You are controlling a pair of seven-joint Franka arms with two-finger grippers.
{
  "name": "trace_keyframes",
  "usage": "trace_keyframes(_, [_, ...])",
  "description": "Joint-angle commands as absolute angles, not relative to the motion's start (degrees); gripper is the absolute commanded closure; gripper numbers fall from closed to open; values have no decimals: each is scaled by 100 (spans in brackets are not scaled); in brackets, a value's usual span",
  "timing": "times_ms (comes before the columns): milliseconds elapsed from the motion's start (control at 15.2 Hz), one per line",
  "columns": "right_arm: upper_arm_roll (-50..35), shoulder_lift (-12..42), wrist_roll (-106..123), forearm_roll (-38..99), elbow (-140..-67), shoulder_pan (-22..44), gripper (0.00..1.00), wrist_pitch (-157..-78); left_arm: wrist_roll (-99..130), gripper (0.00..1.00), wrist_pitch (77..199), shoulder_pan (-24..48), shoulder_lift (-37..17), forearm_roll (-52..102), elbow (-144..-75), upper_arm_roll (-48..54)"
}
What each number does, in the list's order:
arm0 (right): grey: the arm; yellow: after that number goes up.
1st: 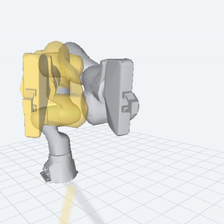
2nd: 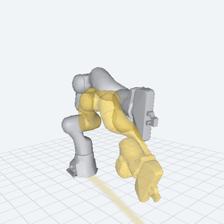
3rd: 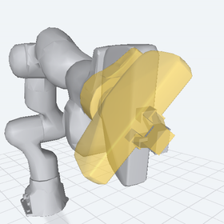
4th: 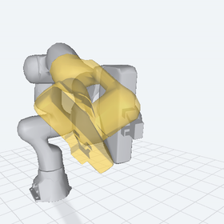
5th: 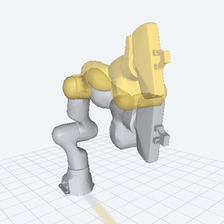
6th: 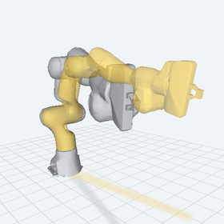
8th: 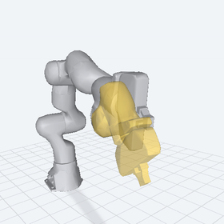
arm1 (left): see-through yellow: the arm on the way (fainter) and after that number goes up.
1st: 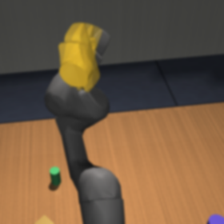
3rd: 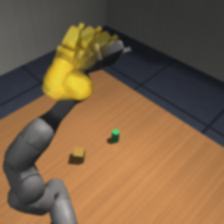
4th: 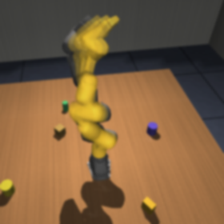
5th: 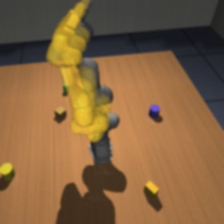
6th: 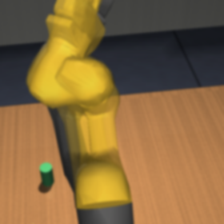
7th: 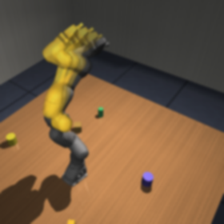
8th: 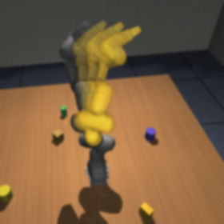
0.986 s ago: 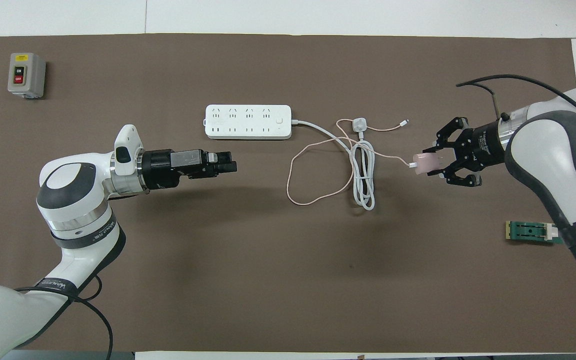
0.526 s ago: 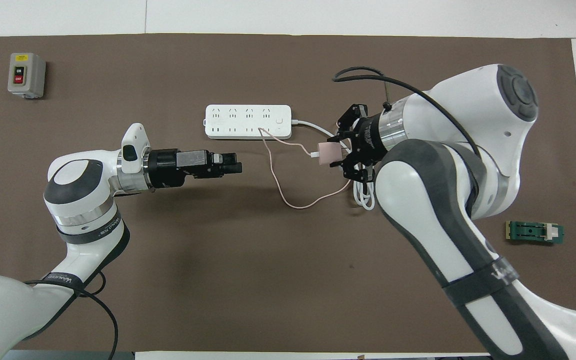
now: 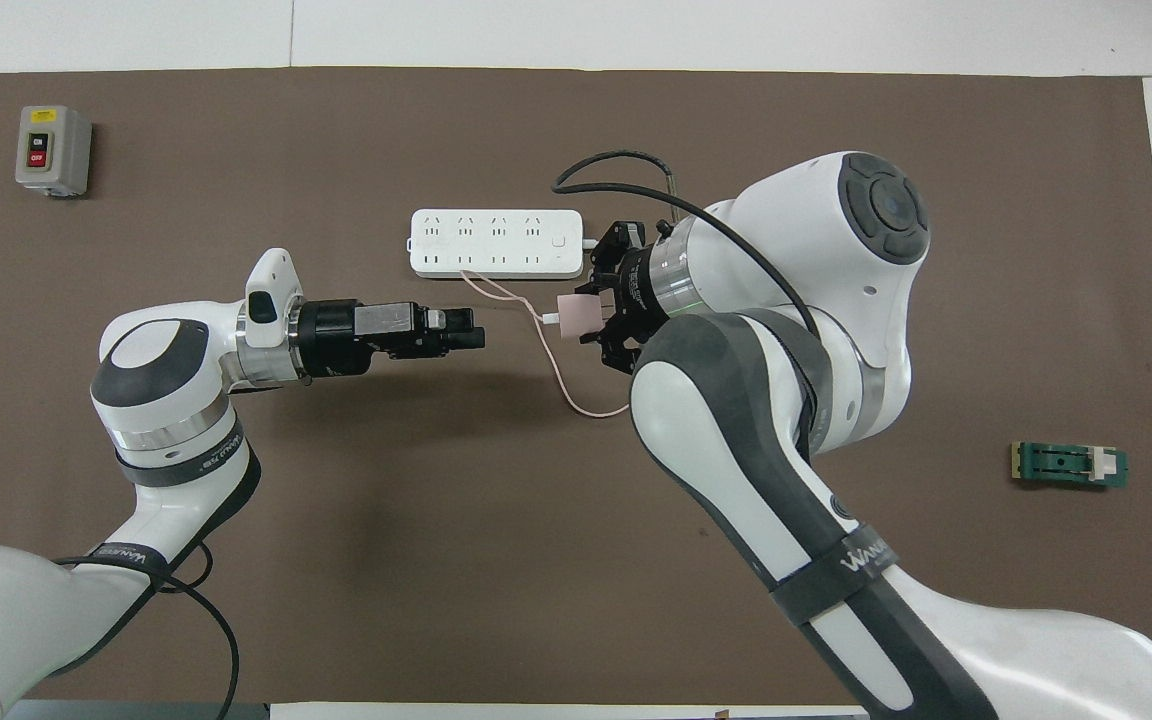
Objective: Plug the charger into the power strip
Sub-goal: 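Carry the charger toward the left gripper while the left gripper reaches it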
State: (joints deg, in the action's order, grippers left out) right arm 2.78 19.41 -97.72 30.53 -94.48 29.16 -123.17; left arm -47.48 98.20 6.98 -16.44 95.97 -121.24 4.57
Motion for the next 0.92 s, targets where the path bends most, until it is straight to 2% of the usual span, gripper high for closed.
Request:
trace_keyframes(0, [299, 2180, -9931, 3182, -9149, 3067, 100, -12497, -4860, 0, 9721, 844, -1740, 9729, -12041, 308])
trace_keyframes(855, [299, 2180, -10327, 3463, -9149, 3428, 100, -12621, -4957, 0, 9721, 949, -1810, 9703, -12041, 149])
